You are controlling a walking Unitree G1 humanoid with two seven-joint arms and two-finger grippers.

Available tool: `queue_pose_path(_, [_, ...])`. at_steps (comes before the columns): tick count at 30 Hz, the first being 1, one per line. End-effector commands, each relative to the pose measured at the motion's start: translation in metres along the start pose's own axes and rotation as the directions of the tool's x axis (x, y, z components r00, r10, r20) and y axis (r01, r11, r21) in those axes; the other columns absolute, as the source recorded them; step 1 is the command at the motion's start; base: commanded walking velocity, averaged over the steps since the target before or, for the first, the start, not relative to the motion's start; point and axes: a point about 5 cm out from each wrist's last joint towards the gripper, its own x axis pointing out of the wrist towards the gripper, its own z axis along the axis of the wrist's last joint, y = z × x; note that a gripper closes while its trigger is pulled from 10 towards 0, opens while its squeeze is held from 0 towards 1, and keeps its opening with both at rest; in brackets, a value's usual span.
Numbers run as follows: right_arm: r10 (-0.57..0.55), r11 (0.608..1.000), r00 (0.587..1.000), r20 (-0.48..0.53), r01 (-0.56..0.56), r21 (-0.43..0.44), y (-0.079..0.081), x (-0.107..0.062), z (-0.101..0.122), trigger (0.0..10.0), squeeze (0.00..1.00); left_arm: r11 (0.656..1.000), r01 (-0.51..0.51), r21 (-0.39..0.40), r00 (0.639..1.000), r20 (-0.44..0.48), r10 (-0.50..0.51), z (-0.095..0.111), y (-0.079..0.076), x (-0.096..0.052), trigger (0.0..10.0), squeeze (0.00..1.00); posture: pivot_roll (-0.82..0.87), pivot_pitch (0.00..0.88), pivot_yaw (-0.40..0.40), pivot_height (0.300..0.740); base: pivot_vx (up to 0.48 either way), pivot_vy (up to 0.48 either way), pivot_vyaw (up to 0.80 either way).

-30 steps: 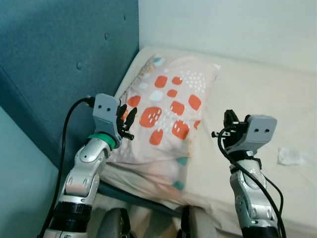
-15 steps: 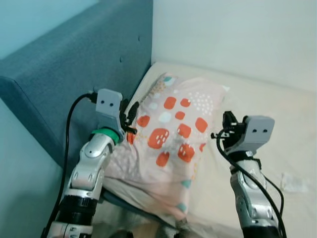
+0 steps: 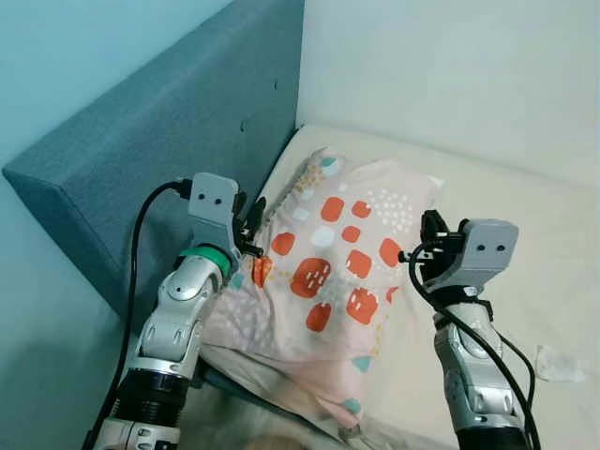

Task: Clean up the room

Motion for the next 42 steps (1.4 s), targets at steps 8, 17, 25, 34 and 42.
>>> queue_pose_path(8, [-0.001, 1.0, 1.0, -0.018, 0.001, 0.015, 0.0039, -0.0017, -0.0063, 10.0, 0.0, 0.999, -0.001, 0.036, 1.0, 0.014, 0.0, -0.0007, -0.0048, -0.0016, 10.0, 0.0, -0.05, 0.023, 0.028, 0.74, 0.0, 0.0, 0.0])
queue_pose_path(17, [0.005, 1.0, 1.0, -0.016, -0.005, 0.018, 0.0064, 0.0009, -0.0071, 10.0, 0.0, 0.998, -0.008, 0.058, 0.999, 0.034, 0.006, 0.0004, -0.0051, -0.0016, 10.0, 0.0, -0.05, 0.017, 0.032, 0.74, 0.0, 0.0, 0.0])
queue_pose_path(25, [0.002, 1.0, 1.0, -0.017, -0.001, 0.023, 0.0076, 0.0011, -0.0083, 10.0, 0.0, 0.998, -0.007, 0.065, 0.999, 0.035, 0.004, 0.0009, -0.0047, -0.0013, 10.0, 0.0, -0.05, 0.018, 0.037, 0.74, 0.0, 0.0, 0.0])
queue_pose_path(34, [-0.002, 1.0, 1.0, -0.017, 0.002, 0.026, 0.0076, 0.001, -0.0092, 10.0, 0.0, 0.998, -0.005, 0.068, 0.999, 0.038, 0.002, 0.0012, -0.0048, -0.001, 10.0, 0.0, -0.05, 0.017, 0.041, 0.74, -0.343, 0.0, 0.0])
queue_pose_path(42, [-0.003, 1.0, 1.0, -0.018, 0.004, 0.026, 0.0076, 0.0007, -0.0099, 10.0, 0.0, 0.997, -0.006, 0.071, 0.999, 0.04, 0.003, 0.0018, -0.0045, -0.0008, 10.0, 0.0, -0.04, 0.017, 0.042, 0.74, -0.409, 0.0, 0.0])
